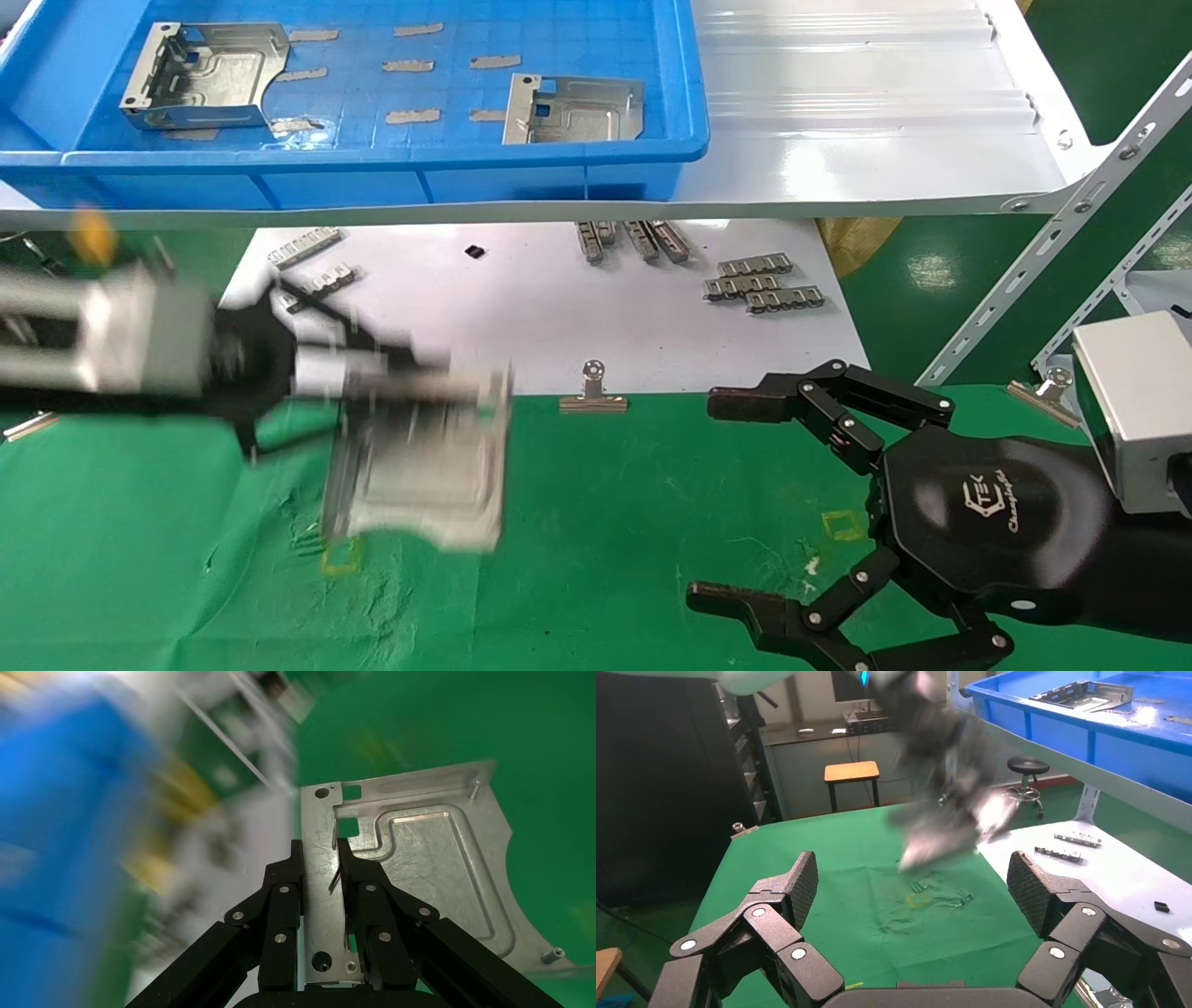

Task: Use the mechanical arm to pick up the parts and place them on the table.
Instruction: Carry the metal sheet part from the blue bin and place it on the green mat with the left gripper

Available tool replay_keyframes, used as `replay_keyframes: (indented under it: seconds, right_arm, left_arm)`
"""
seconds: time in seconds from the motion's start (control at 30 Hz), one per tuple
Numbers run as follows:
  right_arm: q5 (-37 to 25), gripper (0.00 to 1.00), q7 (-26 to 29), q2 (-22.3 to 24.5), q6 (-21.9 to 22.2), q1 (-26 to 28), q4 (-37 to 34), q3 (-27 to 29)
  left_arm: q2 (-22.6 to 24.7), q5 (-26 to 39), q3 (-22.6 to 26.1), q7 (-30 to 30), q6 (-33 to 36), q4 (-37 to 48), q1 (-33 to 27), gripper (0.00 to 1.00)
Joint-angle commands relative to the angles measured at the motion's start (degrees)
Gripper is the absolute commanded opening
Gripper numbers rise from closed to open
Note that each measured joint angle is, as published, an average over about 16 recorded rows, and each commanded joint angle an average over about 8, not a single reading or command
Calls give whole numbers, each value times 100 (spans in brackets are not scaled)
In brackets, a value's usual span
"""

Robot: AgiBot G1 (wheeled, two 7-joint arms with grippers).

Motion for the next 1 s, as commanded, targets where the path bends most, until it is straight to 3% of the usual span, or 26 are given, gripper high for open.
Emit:
replay_keyframes:
  seconds: [0.03,0.3,0.63,0.67,0.7,0.9,0.93,1.0]
  right_arm:
    - [0,100,0,0,0,0,0,0]
    - [0,100,0,0,0,0,0,0]
    - [0,100,0,0,0,0,0,-1]
    - [0,100,0,0,0,0,0,-1]
    - [1,100,0,0,0,0,0,-1]
    - [1,100,0,0,0,0,0,-1]
    - [1,100,0,0,0,0,0,-1]
    - [1,100,-1,0,0,0,0,-1]
  left_arm:
    - [-131,147,309,299,-15,-205,152,0]
    - [-90,239,594,1564,-235,846,595,0]
    - [61,395,766,2233,-127,1747,608,0]
    - [77,409,783,2283,-135,1817,597,4]
    - [93,417,796,2333,-144,1886,586,15]
    - [182,473,845,2610,-239,2315,513,90]
    - [201,486,853,2653,-250,2376,501,98]
    - [242,523,875,2758,-274,2483,478,100]
